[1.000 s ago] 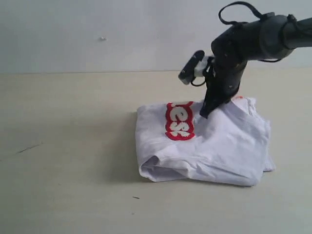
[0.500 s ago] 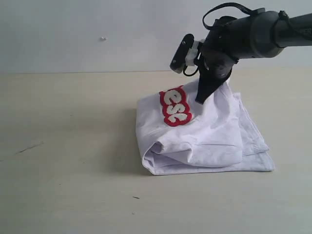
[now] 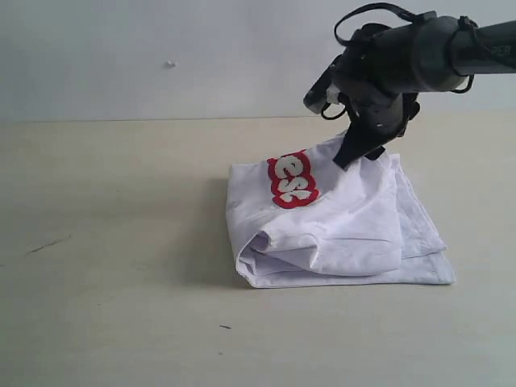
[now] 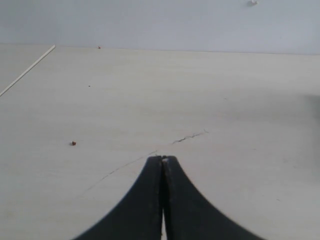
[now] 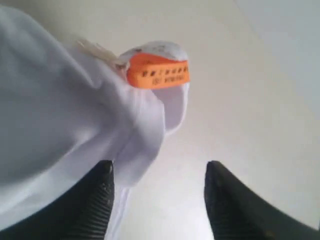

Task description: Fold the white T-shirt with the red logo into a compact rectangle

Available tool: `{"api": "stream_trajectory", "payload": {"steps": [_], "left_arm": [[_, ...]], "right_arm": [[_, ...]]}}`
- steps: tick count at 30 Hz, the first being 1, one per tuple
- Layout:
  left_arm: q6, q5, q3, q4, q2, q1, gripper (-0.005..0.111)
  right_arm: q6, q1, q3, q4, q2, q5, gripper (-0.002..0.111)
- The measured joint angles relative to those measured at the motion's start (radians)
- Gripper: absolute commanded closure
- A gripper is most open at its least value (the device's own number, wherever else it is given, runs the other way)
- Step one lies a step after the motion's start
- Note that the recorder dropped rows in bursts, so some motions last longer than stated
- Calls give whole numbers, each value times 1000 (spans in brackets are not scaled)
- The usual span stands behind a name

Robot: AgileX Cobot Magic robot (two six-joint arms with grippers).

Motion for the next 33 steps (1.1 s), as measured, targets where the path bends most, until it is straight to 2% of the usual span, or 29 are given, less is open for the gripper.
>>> {"api": "stream_trajectory", "payload": {"steps": [2,7,9,16,20,28,30,33], "left_arm": [[0,0,0,0,0,0,107],[0,0,0,0,0,0,107],[0,0,0,0,0,0,107],[0,0,0,0,0,0,107],[0,0,0,0,0,0,107],[0,0,0,0,0,0,107],[0,0,0,0,0,0,107],[0,0,0,0,0,0,107]], "right_arm": [[-17,-29,-34,126,0,40,55],[-200,-139,-48,581,-2,74,55],[-244,-165,-27,670,-2,66,55],[-203,-171,68,626,2,40,55],[-195,-173,120,638,4,-44,55],[-163,-173,129,665,57,-119,56],[-154,-175,129,665,57,-121,65],[-151,-177,129,672,57,-127,90]]}}
